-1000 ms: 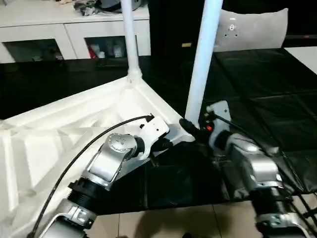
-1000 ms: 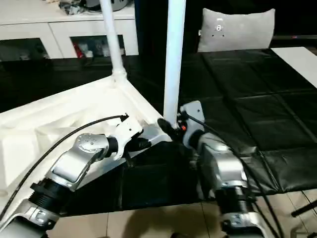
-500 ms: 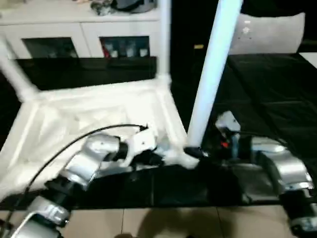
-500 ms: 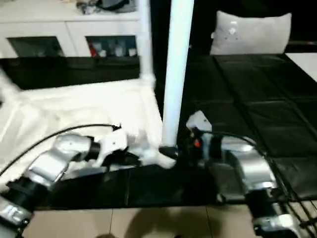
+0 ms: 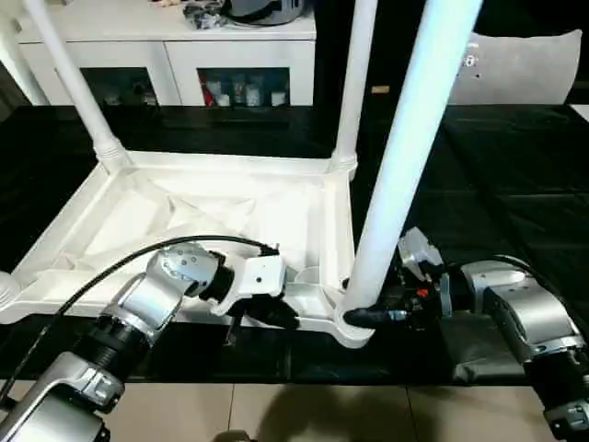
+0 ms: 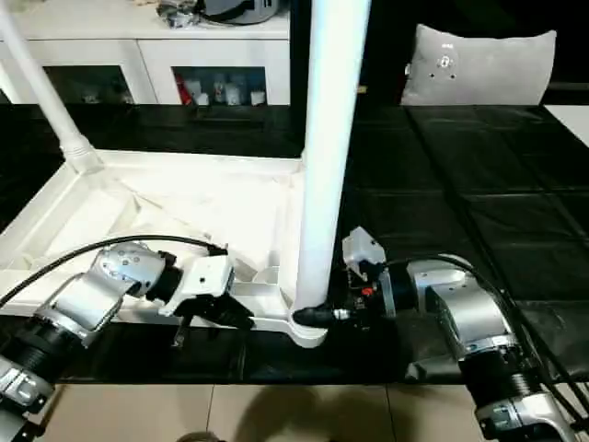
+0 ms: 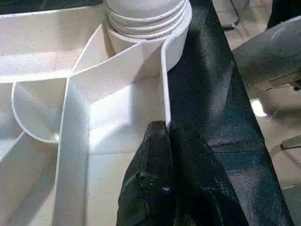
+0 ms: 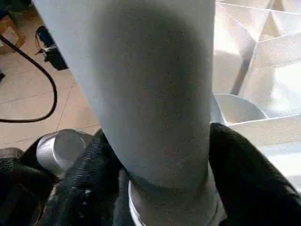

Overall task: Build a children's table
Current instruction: Rotate leg to tighten

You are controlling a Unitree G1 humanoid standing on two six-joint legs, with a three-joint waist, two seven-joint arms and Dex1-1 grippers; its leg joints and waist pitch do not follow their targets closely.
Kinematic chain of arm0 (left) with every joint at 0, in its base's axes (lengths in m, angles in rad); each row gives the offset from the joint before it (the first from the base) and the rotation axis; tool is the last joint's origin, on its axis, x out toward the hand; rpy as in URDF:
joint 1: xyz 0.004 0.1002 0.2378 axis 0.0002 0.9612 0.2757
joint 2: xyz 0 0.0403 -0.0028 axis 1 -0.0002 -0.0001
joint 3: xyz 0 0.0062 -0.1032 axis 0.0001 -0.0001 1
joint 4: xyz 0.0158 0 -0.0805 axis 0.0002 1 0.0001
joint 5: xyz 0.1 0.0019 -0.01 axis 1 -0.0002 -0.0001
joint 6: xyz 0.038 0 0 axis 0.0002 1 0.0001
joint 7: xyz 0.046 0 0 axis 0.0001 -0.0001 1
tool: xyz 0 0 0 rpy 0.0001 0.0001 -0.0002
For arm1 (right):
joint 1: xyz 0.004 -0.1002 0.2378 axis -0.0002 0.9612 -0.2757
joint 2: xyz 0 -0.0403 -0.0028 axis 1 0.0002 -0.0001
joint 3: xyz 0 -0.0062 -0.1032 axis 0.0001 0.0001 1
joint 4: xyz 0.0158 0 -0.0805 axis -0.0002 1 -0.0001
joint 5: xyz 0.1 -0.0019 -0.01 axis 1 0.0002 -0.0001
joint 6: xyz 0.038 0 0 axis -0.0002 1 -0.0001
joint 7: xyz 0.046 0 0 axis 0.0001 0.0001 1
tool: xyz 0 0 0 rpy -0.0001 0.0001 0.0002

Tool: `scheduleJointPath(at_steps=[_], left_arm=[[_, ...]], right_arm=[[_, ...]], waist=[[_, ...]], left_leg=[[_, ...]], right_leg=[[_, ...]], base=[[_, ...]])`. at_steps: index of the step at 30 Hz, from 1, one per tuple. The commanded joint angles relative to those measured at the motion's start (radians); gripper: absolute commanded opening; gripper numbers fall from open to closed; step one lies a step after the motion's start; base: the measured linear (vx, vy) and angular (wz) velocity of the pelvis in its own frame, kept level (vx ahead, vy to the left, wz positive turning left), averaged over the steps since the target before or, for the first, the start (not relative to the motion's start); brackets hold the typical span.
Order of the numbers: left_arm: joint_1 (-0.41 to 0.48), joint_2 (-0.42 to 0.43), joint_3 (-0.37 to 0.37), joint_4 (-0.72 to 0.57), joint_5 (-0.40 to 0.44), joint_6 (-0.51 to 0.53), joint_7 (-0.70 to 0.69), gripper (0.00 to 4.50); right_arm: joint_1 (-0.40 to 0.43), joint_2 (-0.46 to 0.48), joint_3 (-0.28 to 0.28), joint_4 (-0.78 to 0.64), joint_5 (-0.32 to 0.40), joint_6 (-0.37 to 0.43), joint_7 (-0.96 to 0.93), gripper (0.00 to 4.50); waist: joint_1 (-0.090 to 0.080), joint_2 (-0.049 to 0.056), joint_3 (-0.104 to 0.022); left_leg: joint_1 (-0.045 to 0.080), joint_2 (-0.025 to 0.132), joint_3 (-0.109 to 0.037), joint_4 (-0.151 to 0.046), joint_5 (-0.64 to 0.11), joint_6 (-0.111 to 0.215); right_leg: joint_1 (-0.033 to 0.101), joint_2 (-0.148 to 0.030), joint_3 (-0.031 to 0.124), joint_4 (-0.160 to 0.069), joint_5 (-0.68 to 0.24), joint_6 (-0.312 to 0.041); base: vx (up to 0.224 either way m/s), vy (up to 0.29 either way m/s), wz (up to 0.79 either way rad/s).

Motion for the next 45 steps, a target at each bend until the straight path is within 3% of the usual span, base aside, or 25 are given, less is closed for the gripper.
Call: scheduleJointPath(at_steps=[1,3,9,10,13,15,17,19,20,21,23,24,25,26,29,32,36,45], left_arm=[[-0.01,0.001,-0.028,0.011,0.014,-0.017,-0.032,0.0],[-0.009,0.001,-0.027,0.01,0.011,-0.014,-0.034,0.0],[0.008,-0.011,-0.001,-0.01,-0.025,0.044,-0.027,0.0],[0.011,-0.017,0.006,-0.017,-0.032,0.06,-0.015,0.0],[0.019,-0.032,0.026,-0.037,-0.043,0.108,0.021,0.0],[0.031,-0.061,0.057,-0.075,-0.053,0.199,0.107,0.0],[0.037,-0.083,0.077,-0.096,-0.057,0.256,0.163,0.0],[0.041,-0.11,0.1,-0.114,-0.059,0.305,0.222,0.0],[0.041,-0.119,0.106,-0.117,-0.057,0.317,0.242,0.0],[0.041,-0.133,0.115,-0.12,-0.054,0.335,0.271,0.0],[0.038,-0.178,0.141,-0.123,-0.037,0.391,0.365,0.0],[0.033,-0.234,0.163,-0.113,-0.011,0.424,0.474,0.0],[0.033,-0.234,0.163,-0.113,-0.011,0.424,0.474,0.0],[0.029,-0.272,0.172,-0.111,0.008,0.441,0.545,0.0],[0.02,-0.309,0.174,-0.115,0.022,0.457,0.611,0.0],[0.013,-0.314,0.167,-0.108,0.024,0.461,0.618,0.0],[0.01,-0.29,0.153,-0.106,0.038,0.454,0.594,0.0],[0.021,-0.155,0.105,-0.067,0.051,0.324,0.437,0.0]], right_arm=[[0.0,-0.007,0.005,-0.016,0.02,0.016,0.027,2.49],[0.001,-0.006,0.006,-0.017,0.022,0.018,0.028,2.26],[0.009,0.017,-0.01,-0.036,0.055,0.063,0.001,2.11],[0.007,0.031,-0.016,-0.033,0.053,0.076,-0.035,2.11],[-0.001,0.067,-0.031,-0.021,0.03,0.094,-0.137,2.09],[-0.026,0.149,-0.067,0.01,-0.019,0.117,-0.344,2.09],[-0.04,0.194,-0.087,0.024,-0.035,0.138,-0.449,2.08],[-0.047,0.232,-0.096,0.023,-0.048,0.158,-0.527,2.06],[-0.051,0.244,-0.1,0.028,-0.057,0.165,-0.558,2.05],[-0.056,0.261,-0.106,0.035,-0.069,0.176,-0.604,2.05],[-0.073,0.314,-0.129,0.063,-0.095,0.201,-0.73,2.05],[-0.087,0.361,-0.16,0.097,-0.099,0.187,-0.835,2.05],[-0.087,0.361,-0.16,0.097,-0.099,0.187,-0.835,2.05],[-0.092,0.383,-0.166,0.12,-0.122,0.122,-0.884,2.6],[-0.087,0.406,-0.177,0.121,-0.122,0.097,-0.91,2.73],[-0.075,0.407,-0.178,0.091,-0.105,0.094,-0.88,2.93],[-0.059,0.384,-0.181,0.075,-0.11,0.07,-0.858,3.39],[0.009,0.225,-0.161,0.021,-0.055,-0.007,-0.557,4.05]], waist=[[-0.005,-0.014,-0.072],[-0.004,-0.013,-0.074],[-0.004,-0.014,-0.073],[-0.005,-0.019,-0.072],[-0.012,-0.018,-0.067],[-0.021,-0.019,-0.062],[-0.043,-0.017,-0.059],[-0.071,-0.011,-0.058],[-0.077,-0.009,-0.058],[-0.091,-0.008,-0.061],[-0.106,-0.011,-0.064],[-0.112,-0.005,-0.064],[-0.12,-0.009,-0.062],[-0.12,-0.01,-0.067],[-0.116,-0.011,-0.07],[-0.103,-0.008,-0.077],[-0.091,-0.005,-0.079],[-0.073,-0.008,-0.072]], left_leg=[[-0.001,0.039,-0.006,-0.068,-0.11,0.071],[-0.001,0.039,-0.005,-0.067,-0.106,0.071],[-0.002,0.039,-0.005,-0.067,-0.104,0.069],[-0.002,0.038,-0.005,-0.067,-0.106,0.069],[-0.002,0.033,-0.004,-0.068,-0.123,0.054],[0.002,0.026,-0.003,-0.068,-0.145,0.038],[0.003,0.018,-0.007,-0.065,-0.175,0.011],[0.007,0.017,-0.009,-0.063,-0.208,0.017],[0.009,0.019,-0.01,-0.064,-0.219,0.021],[0.0,0.025,-0.014,-0.067,-0.22,0.023],[0.0,0.024,-0.015,-0.067,-0.213,0.024],[-0.002,0.021,-0.015,-0.066,-0.201,0.026],[0.001,0.019,-0.011,-0.064,-0.197,0.029],[-0.001,0.014,-0.009,-0.061,-0.181,0.036],[-0.003,0.019,-0.008,-0.063,-0.156,0.053],[-0.013,0.028,-0.011,-0.063,-0.066,0.085],[-0.013,0.03,-0.009,-0.062,-0.026,0.105],[-0.005,0.033,-0.007,-0.068,-0.11,0.089]], right_leg=[[0.062,-0.072,0.066,-0.072,-0.401,-0.066],[0.062,-0.072,0.066,-0.07,-0.395,-0.066],[0.062,-0.072,0.066,-0.07,-0.395,-0.067],[0.062,-0.071,0.065,-0.072,-0.404,-0.062],[0.06,-0.071,0.061,-0.08,-0.458,-0.043],[0.058,-0.07,0.054,-0.093,-0.526,-0.014],[0.059,-0.068,0.039,-0.103,-0.581,0.014],[0.059,-0.064,0.027,-0.118,-0.6,0.042],[0.06,-0.064,0.024,-0.12,-0.594,0.042],[0.069,-0.065,0.023,-0.116,-0.554,0.039],[0.068,-0.066,0.026,-0.112,-0.517,0.022],[0.069,-0.068,0.028,-0.11,-0.505,0.007],[0.062,-0.066,0.028,-0.116,-0.511,0.001],[0.067,-0.067,0.028,-0.113,-0.505,0.001],[0.067,-0.066,0.035,-0.105,-0.46,-0.013],[0.07,-0.066,0.051,-0.074,-0.309,-0.069],[0.072,-0.068,0.057,-0.061,-0.234,-0.106],[0.069,-0.069,0.056,-0.077,-0.343,-0.077]], base=[[0.0,0.0,0.0],[0.0,0.0,0.0],[0.0,0.0,0.0],[0.0,0.0,0.0],[0.0,0.0,0.0],[0.0,0.0,0.0],[0.0,0.0,0.0],[0.0,0.0,0.0],[0.0,0.0,0.0],[0.0,0.0,0.0],[0.0,0.0,0.0],[0.0,0.0,0.0],[0.0,0.0,0.0],[0.0,0.0,0.0],[0.0,0.0,0.0],[0.0,0.0,0.0],[0.013,-0.005,0.01],[0.0,0.0,0.0]])
